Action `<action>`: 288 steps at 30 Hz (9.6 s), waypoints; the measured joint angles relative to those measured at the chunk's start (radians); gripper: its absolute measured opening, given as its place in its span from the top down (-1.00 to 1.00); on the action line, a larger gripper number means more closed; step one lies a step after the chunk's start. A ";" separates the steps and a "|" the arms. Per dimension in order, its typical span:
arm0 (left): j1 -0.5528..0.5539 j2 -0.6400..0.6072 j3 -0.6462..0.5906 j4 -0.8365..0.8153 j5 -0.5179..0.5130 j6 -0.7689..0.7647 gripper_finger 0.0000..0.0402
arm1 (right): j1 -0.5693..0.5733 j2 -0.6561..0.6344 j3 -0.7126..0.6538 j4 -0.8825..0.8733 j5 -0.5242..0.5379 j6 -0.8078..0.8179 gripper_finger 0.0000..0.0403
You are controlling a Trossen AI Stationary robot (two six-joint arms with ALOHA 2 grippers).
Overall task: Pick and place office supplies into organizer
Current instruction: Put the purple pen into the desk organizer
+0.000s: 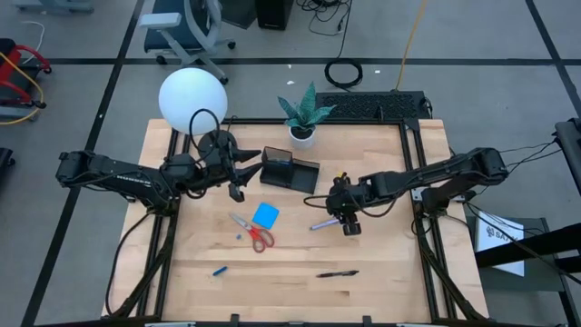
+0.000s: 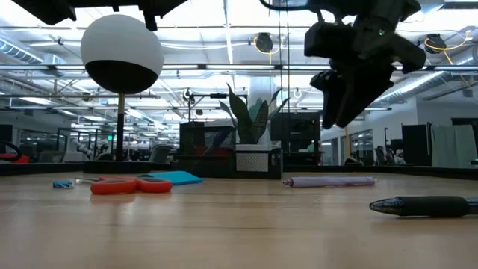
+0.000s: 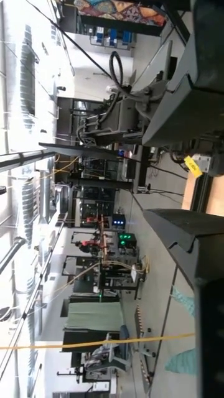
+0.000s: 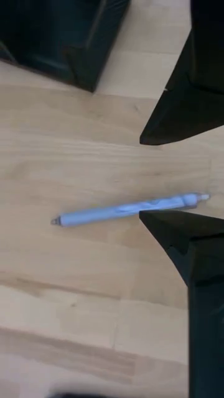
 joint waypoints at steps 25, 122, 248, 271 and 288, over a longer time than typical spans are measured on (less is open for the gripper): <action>0.000 0.000 0.000 0.001 -0.003 0.004 0.11 | 0.008 0.386 0.185 -0.064 -0.058 -0.022 0.15; 0.000 0.062 0.000 -0.086 0.174 0.306 0.02 | -0.020 -0.243 -0.305 1.099 -0.026 -0.232 0.90; -0.002 0.600 0.460 -0.232 0.495 -0.423 0.71 | 0.375 -0.142 -0.304 1.357 1.076 -2.126 0.33; -0.011 0.600 0.460 -0.238 0.488 -0.469 0.71 | 0.385 -0.116 -0.304 1.411 0.770 -2.405 0.31; -0.014 0.599 0.460 -0.226 0.481 -0.473 0.72 | 0.272 -0.082 -0.305 1.470 0.639 -2.451 0.31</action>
